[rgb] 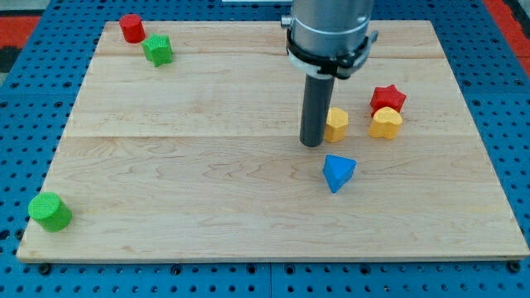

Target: Push the red circle into the group of blocks

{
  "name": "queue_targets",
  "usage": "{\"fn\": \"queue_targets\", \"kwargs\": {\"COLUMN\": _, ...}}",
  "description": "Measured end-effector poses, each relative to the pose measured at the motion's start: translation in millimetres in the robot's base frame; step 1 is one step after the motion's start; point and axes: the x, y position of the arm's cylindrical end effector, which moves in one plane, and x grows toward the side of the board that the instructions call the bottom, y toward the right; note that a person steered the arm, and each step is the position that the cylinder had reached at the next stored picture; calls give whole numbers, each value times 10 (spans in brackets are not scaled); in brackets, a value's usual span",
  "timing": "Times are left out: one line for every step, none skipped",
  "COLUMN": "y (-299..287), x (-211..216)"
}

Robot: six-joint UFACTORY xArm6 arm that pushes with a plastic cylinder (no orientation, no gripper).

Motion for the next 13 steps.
{"fn": "queue_targets", "kwargs": {"y": 469, "x": -125}}
{"fn": "queue_targets", "kwargs": {"y": 379, "x": -99}}
{"fn": "queue_targets", "kwargs": {"y": -358, "x": -33}}
{"fn": "queue_targets", "kwargs": {"y": -1342, "x": -89}}
{"fn": "queue_targets", "kwargs": {"y": -2132, "x": -167}}
{"fn": "queue_targets", "kwargs": {"y": -2773, "x": -335}}
{"fn": "queue_targets", "kwargs": {"y": -3236, "x": -569}}
{"fn": "queue_targets", "kwargs": {"y": -3560, "x": -1007}}
{"fn": "queue_targets", "kwargs": {"y": -3659, "x": -1199}}
{"fn": "queue_targets", "kwargs": {"y": -3659, "x": -1460}}
{"fn": "queue_targets", "kwargs": {"y": -3659, "x": -1700}}
{"fn": "queue_targets", "kwargs": {"y": -3659, "x": -2139}}
{"fn": "queue_targets", "kwargs": {"y": -3579, "x": -2393}}
